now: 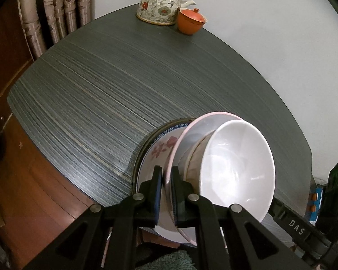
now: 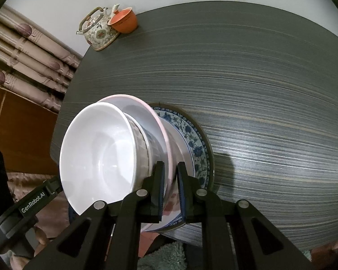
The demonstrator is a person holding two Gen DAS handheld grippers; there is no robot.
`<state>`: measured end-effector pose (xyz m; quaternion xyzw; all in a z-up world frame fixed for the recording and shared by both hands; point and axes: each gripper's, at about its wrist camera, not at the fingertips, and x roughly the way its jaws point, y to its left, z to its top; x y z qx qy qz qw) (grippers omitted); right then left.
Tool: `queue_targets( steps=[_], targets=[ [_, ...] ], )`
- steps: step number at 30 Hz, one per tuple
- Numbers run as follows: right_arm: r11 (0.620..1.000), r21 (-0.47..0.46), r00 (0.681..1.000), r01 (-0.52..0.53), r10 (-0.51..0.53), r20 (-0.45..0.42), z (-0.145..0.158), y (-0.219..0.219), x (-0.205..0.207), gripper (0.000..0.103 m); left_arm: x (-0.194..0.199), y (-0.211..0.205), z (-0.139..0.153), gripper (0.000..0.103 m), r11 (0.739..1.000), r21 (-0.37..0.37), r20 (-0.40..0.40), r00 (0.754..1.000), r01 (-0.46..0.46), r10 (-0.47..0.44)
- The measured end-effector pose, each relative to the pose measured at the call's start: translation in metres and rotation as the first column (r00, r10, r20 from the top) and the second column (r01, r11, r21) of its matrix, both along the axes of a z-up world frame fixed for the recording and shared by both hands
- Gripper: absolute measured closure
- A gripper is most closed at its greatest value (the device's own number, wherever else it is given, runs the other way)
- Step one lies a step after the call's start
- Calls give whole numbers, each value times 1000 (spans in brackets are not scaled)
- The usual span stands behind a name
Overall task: Organize plates and bowls
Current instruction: 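Lower the nested bowls onto the pink-flower plate stack with both grippers, then open both grippers to release the bowls and withdraw upward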
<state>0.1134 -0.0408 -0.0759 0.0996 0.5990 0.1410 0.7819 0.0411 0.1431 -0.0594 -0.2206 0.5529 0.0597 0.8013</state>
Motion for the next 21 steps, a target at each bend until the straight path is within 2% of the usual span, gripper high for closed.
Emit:
queue_targets(
  steps=[11,13,17,18,21],
  targets=[
    [1000,7,1000,4,-4,0,0,-4,-5,86,-2,1,2,88,999,41,-5,1000,-3,3],
    [1000,-3,1000,13,-13,4,1,-6,-5,79,-4,1,4,86,999,53,-4,1000,1,-1],
    [999,-16,999,37,-36,22,4,-14,-9,62,-10,2,12,70,995,97,11,1000,-3,2],
    [999,-15,999,44,-43,29,6,-17,-10,56,-11,3,14,67,995,103,17,1000,-3,1],
    [999,-10,998,47,-46,44,9,-25,-14,47,-19,6,22,60,994,107,37,999,-3,-1]
  ],
)
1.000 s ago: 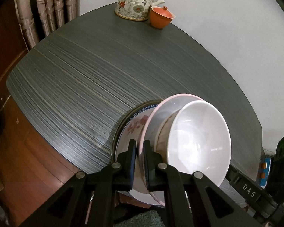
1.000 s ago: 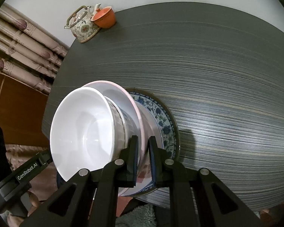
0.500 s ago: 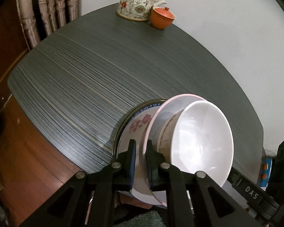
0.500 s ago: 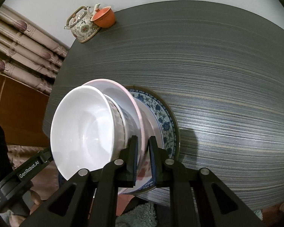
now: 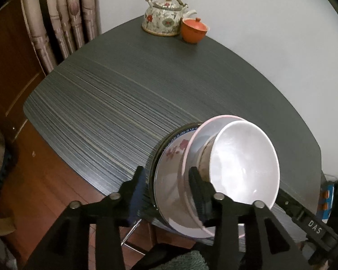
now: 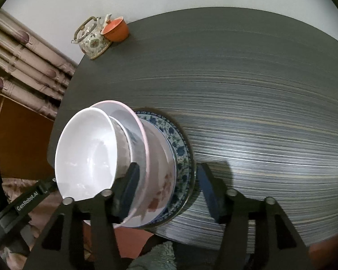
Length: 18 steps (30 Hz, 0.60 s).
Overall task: Organize plates and bowls
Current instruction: 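Open both grippers to release the bowls and withdraw upward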
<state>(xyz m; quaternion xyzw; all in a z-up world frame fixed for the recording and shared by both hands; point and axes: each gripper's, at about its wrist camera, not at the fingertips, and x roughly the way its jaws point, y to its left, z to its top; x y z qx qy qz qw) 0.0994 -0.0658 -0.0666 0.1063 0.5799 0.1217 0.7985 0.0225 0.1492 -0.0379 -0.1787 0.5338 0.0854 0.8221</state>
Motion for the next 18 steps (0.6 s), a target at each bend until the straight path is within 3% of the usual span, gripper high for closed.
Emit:
queue_targets(
  steps=[9,13,18],
  targets=[
    [1000,16,998,-8,7,68,14,-9,-20,31,-33,-7,20,45,997,77,39,999,25,-28],
    [999,34,989,-37,32,147,25,-10,-36,15,-51,-22,27,43,993,104,61,996,54,-61],
    [997,-16,973,-74,76,217,27,-5,-59,9,-66,-43,31,41,986,149,89,993,69,-83]
  ],
)
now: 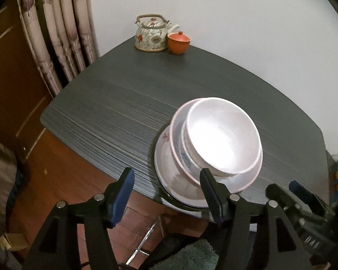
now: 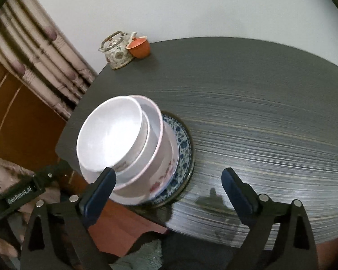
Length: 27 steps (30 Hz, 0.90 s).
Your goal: Organize plates and bowls
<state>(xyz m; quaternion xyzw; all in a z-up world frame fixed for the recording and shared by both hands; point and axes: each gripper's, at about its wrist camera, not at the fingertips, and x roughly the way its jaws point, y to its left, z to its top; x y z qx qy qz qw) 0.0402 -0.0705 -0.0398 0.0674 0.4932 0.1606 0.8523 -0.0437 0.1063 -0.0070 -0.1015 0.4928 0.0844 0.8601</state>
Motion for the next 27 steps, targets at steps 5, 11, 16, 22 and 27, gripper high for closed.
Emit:
queue_targets(
  steps=[5,11,16,22,27],
  targets=[
    [998,-53,999,-25,27,36,-4,3,-23,8,-8,-25,-4,40,997,60,21,999,38,-40],
    [997,-77,998,-20,25,62,-7,2,-37,4,-8,-40,-14,40,995,81,35,997,59,-62],
    [994,-109,998,-1,8,66,-13,-2,-43,3,-9,-46,-19,40,994,88,41,997,65,-69],
    [990,-136,997,30,-21,70,-19,-3,-48,2,-11,-45,-22,40,992,117,66,996,51,-59],
    [988,-149,997,48,-37,73,-22,-1,-52,2,-11,-45,-29,40,991,117,54,996,65,-72]
  ],
)
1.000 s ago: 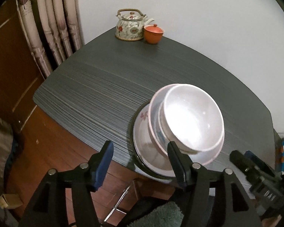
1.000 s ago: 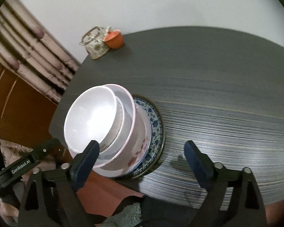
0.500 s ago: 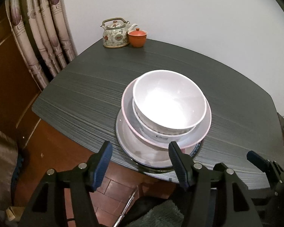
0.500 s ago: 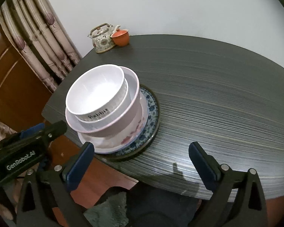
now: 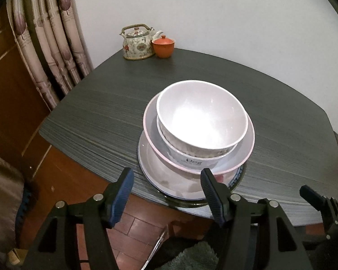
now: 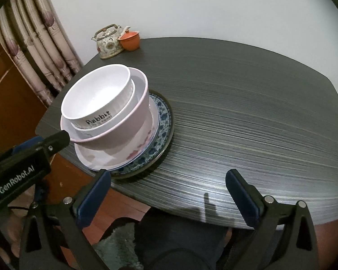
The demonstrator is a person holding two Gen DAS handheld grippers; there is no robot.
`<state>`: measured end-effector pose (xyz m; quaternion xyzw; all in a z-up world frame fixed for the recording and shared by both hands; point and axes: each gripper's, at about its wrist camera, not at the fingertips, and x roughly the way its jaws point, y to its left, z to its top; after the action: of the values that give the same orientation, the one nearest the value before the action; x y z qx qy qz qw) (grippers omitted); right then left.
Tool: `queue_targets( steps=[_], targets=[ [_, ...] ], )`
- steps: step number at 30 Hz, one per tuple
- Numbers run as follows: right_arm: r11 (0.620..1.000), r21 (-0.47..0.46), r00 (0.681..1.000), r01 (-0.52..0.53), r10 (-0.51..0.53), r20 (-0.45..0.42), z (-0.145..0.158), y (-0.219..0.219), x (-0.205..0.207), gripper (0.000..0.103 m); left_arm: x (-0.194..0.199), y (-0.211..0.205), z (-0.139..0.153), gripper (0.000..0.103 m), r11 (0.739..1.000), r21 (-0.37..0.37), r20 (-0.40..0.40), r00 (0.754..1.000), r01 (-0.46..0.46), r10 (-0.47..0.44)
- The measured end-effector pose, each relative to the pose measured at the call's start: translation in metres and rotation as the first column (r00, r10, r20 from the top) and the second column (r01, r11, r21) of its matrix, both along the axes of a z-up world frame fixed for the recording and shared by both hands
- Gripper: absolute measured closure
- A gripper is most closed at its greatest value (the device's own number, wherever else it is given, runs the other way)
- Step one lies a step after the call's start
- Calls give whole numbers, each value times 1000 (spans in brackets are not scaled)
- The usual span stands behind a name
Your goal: Organize plates and bowls
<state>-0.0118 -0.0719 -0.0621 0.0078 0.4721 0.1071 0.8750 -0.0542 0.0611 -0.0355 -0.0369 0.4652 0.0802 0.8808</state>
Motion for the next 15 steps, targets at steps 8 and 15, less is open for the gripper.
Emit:
queue_targets(
  steps=[8,15],
  targets=[
    [1000,-14,1000,3,-3,8,0,3,-1,2,-1,-1,-7,40,1000,7,-12,1000,10,-10],
    [1000,-9,1000,3,-3,-2,-4,3,-3,2,0,-3,-9,40,1000,10,-20,1000,15,-15]
  ],
)
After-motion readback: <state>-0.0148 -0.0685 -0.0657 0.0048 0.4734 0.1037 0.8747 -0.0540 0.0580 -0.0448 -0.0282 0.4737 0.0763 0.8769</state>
